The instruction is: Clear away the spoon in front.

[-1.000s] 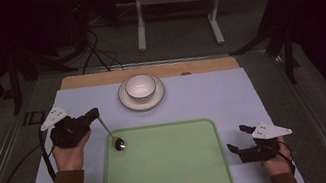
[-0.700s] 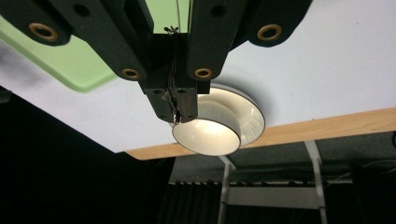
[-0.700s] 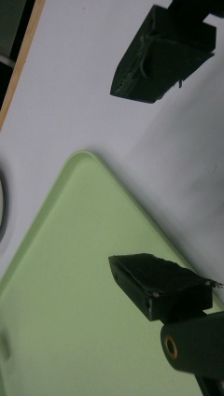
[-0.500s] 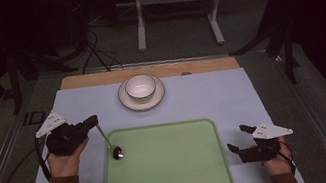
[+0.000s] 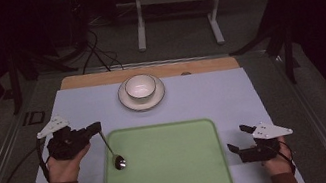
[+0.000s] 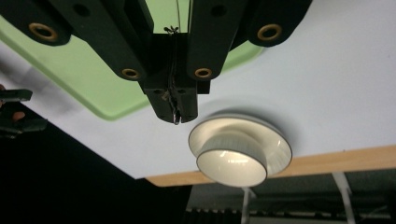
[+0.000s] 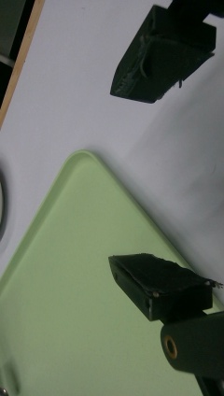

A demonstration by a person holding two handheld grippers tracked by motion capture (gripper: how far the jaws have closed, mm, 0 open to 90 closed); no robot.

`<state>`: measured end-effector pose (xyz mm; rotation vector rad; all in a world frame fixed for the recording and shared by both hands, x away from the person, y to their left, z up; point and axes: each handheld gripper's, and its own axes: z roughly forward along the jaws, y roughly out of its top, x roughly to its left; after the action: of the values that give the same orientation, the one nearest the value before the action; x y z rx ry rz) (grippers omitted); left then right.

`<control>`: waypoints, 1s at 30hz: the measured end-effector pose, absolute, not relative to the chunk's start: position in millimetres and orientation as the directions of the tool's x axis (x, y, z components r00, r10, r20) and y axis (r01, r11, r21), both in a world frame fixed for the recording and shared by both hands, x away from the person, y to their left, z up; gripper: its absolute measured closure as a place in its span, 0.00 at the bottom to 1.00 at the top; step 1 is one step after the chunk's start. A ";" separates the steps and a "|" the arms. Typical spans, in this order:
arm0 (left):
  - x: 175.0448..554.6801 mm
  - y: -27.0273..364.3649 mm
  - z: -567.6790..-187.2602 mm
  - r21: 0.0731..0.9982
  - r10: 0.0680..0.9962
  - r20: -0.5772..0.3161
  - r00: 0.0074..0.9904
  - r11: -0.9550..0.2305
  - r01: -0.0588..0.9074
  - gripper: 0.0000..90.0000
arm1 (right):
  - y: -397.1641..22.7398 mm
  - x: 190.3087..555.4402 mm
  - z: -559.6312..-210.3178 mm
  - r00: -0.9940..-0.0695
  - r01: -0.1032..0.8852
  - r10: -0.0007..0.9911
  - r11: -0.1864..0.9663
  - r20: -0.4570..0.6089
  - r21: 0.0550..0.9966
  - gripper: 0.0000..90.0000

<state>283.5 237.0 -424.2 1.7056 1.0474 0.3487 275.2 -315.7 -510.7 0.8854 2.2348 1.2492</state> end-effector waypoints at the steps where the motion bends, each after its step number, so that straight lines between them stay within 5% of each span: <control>1: 282.4 235.9 -424.3 0.875 0.782 -0.250 0.571 -0.070 0.479 0.99 | -315.7 275.2 -510.6 -0.703 0.322 0.708 0.390 -0.058 0.863 0.17; 11: 286.4 229.4 -432.7 0.807 0.779 -0.270 0.566 -0.138 0.574 0.99 | -315.6 275.6 -510.6 -0.705 0.320 0.707 0.392 -0.059 0.862 0.17; 30: 302.3 226.3 -484.6 0.803 0.731 -0.272 0.626 -0.186 0.566 0.90 | -315.4 275.6 -510.6 -0.705 0.322 0.706 0.393 -0.058 0.861 0.17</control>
<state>302.3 226.3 -484.6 1.8694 1.0356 0.2108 275.6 -315.4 -510.6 0.8846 2.2391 1.2463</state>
